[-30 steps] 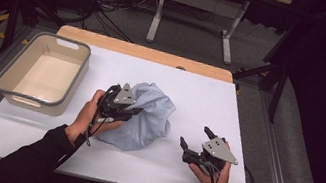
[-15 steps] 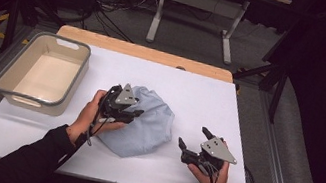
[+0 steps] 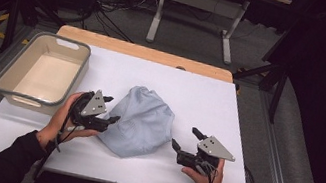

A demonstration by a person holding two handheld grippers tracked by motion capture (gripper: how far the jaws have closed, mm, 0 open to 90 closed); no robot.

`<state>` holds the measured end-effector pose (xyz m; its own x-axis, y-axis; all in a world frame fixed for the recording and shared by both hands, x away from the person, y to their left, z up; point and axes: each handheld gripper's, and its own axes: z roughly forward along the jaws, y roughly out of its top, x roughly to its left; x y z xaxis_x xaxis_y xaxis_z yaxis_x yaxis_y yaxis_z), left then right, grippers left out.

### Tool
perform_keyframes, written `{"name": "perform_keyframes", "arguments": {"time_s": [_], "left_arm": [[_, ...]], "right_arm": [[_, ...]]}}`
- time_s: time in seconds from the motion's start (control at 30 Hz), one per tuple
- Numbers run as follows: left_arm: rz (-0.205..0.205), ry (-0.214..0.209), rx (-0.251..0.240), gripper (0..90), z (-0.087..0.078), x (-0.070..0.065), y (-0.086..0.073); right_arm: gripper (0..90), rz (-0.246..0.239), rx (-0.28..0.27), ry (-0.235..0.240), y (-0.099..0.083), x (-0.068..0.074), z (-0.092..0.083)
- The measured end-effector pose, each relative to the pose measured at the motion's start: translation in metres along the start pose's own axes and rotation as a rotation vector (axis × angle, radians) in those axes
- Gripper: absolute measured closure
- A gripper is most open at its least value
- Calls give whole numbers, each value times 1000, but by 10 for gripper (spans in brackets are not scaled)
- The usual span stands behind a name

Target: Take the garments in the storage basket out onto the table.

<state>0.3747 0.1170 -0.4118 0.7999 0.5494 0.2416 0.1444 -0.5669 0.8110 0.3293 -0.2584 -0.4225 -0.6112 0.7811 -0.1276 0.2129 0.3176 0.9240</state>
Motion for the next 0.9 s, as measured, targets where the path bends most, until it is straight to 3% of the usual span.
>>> {"name": "perform_keyframes", "arguments": {"time_s": [0.1,0.2,0.23,0.33,0.57,0.73,0.9], "left_arm": [[-12,-18,7,320,-2,-1,-11],[-12,-38,49,281,-3,-4,-26],[-11,-67,61,267,-3,-6,-34],[-6,-70,76,250,-3,-9,-43],[-64,-97,120,241,5,-7,-61],[-64,-115,133,311,11,-5,-62],[-63,-156,131,557,12,-4,-61]], "right_arm": [[243,-16,8,31,1,5,3],[309,-9,29,78,2,10,10],[325,-4,37,82,2,11,11],[342,-1,52,77,3,13,17],[437,-6,92,73,1,18,26],[559,15,114,109,-2,14,30],[703,14,122,124,-2,13,32]]}}
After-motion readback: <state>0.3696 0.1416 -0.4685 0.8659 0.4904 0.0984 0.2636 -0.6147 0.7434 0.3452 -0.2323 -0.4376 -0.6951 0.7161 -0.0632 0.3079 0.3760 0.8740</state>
